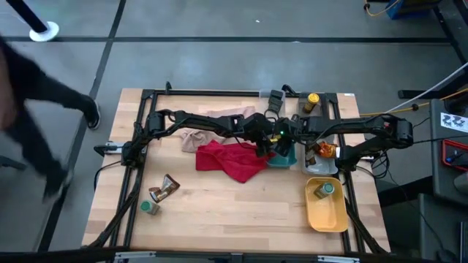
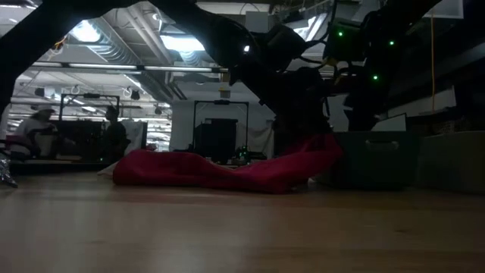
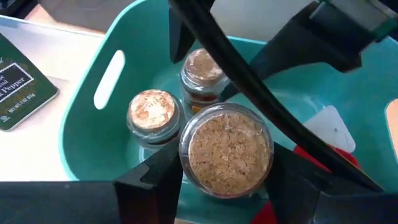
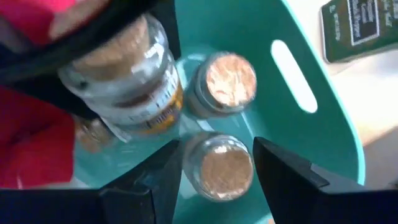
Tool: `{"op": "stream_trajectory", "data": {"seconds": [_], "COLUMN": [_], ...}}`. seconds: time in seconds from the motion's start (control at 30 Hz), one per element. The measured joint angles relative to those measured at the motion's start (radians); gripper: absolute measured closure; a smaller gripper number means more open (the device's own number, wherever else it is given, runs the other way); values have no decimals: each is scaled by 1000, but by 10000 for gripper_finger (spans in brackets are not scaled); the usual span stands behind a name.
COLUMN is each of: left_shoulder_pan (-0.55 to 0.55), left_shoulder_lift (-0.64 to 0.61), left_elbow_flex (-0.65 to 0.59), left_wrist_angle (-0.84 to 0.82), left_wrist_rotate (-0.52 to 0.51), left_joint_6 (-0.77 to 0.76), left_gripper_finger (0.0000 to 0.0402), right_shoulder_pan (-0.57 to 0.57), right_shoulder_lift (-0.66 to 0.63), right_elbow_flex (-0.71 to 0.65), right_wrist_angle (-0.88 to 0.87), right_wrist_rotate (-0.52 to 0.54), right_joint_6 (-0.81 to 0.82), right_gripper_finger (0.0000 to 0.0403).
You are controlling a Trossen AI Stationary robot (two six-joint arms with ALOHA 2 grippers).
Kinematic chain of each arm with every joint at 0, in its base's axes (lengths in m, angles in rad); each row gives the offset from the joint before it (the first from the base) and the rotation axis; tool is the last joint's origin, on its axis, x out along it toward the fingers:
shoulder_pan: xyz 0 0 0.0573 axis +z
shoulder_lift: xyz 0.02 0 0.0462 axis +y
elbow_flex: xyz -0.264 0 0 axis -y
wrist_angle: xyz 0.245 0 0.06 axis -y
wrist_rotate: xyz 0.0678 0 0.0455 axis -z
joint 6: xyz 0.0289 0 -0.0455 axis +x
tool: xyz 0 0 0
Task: Sort spices by type
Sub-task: Put the transparent seasoning bottle into the blue bin
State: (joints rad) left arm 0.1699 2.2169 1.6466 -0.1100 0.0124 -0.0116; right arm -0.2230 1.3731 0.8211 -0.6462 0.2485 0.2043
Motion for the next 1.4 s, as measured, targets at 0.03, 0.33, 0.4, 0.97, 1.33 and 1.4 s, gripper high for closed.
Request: {"op": "stream_trajectory", "data": {"seconds": [0.03, 0.33, 0.4, 0.97, 1.33, 1.4], "left_shoulder_pan": [0, -1, -1, -1, -1, -1], "left_shoulder_lift": [0, 2, 2, 2, 1, 0], "left_elbow_flex": [0, 0, 0, -1, -1, -1], "left_wrist_angle": [1, 26, 31, 42, 41, 40], "left_wrist_rotate": [1, 0, 0, -6, -5, -5], "left_joint_6": [11, 74, 74, 89, 91, 91], "left_gripper_finger": [221, 221, 221, 144, 151, 153], "right_shoulder_pan": [0, 0, 0, 0, 0, 0], "right_shoulder_lift": [0, -1, -1, -1, -1, -1], "right_elbow_flex": [0, 0, 0, 0, 1, 1], "right_wrist_angle": [-5, -1, 0, 2, 1, 1], "right_wrist_rotate": [5, 4, 3, -14, -14, -14], "right_joint_6": [0, -1, -1, -2, -7, -7], "right_gripper_finger": [205, 205, 205, 205, 205, 205]}}
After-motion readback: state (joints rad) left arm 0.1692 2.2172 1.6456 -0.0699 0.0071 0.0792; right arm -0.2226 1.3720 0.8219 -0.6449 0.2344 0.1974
